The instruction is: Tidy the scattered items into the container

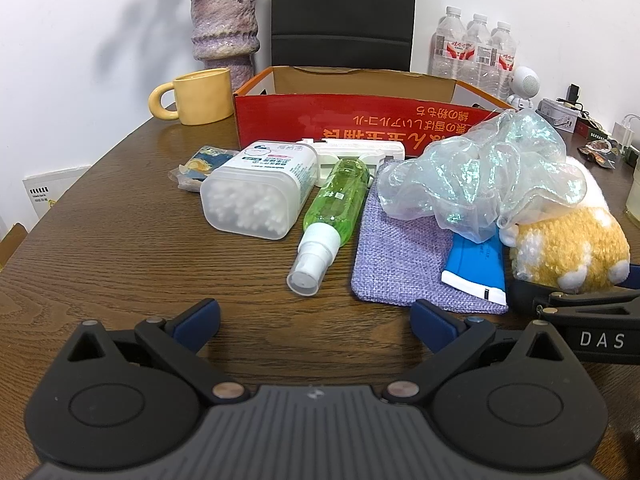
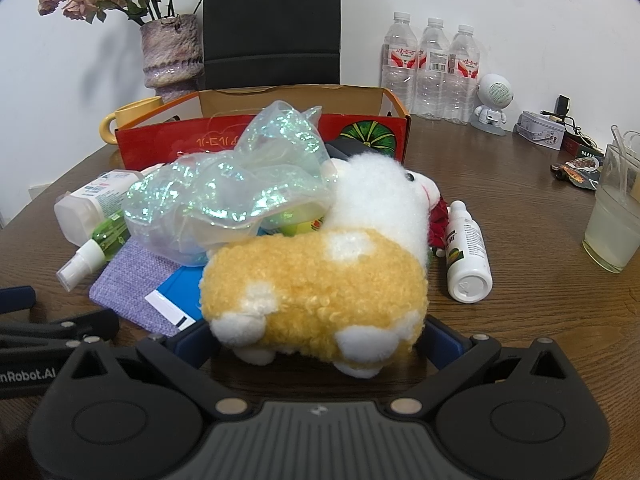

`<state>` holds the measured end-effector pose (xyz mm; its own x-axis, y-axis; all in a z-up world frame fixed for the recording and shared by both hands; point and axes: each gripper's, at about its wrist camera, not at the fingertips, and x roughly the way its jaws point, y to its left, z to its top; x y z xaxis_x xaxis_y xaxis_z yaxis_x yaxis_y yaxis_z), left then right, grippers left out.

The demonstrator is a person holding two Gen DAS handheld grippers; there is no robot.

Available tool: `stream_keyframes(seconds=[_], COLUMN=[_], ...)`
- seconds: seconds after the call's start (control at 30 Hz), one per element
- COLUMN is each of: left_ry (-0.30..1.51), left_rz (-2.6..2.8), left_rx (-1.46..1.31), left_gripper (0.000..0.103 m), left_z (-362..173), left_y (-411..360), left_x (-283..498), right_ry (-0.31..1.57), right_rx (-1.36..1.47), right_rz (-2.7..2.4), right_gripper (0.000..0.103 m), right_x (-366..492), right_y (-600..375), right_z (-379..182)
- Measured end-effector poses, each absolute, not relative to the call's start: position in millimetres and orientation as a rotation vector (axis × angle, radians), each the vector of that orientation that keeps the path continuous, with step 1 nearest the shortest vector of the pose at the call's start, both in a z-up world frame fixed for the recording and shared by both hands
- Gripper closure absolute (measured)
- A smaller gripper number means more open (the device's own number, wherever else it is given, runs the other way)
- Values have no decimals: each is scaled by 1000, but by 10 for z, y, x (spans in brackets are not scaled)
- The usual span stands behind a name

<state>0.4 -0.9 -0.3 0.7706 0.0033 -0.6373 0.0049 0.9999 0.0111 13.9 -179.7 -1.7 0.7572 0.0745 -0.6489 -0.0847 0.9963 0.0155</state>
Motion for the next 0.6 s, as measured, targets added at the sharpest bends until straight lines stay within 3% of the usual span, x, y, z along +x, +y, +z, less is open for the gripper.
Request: stream_keyframes(seconds=[0.6], left_ry=[691], left_rz=[-5], left_rx=[16], left_gripper=[0], left_z=[-4], left_y=[-26], left_x=[3], right_ry=[706], right_rx=[-13], right_rz=[83], right_gripper=[0], right_x=[148], right_y=[-1798], right_z=[-20])
